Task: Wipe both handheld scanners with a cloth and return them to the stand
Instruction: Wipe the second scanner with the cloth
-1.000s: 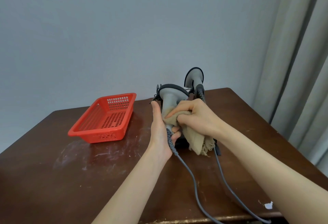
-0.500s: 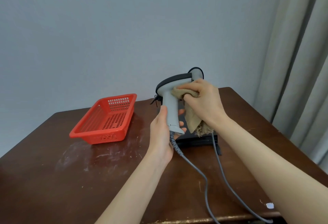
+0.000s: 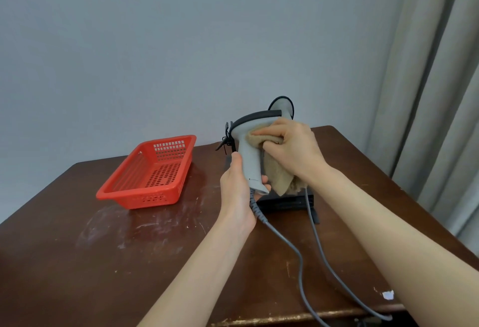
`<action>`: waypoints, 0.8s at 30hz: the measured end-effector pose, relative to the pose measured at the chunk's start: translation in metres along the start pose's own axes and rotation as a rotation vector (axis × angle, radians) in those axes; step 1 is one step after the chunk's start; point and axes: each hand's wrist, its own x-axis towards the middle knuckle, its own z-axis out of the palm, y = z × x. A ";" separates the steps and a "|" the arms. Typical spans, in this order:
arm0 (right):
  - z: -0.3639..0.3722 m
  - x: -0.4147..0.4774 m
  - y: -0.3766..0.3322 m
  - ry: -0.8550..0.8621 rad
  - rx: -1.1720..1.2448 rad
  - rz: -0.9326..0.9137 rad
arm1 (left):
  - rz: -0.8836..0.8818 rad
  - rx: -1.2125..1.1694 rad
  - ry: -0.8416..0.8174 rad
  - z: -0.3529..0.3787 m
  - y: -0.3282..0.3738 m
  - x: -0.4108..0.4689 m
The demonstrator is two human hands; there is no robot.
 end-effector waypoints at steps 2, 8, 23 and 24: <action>0.001 -0.003 -0.001 -0.085 0.047 -0.005 | -0.008 -0.022 0.003 0.000 0.001 0.003; 0.001 -0.022 -0.004 -0.357 0.182 -0.048 | -0.022 -0.091 0.001 -0.007 0.002 0.014; 0.006 -0.005 -0.004 -0.299 0.073 -0.040 | -0.058 -0.156 0.044 -0.006 -0.001 0.014; 0.008 0.000 -0.003 -0.235 0.034 -0.037 | -0.053 -0.150 0.045 -0.005 -0.001 0.012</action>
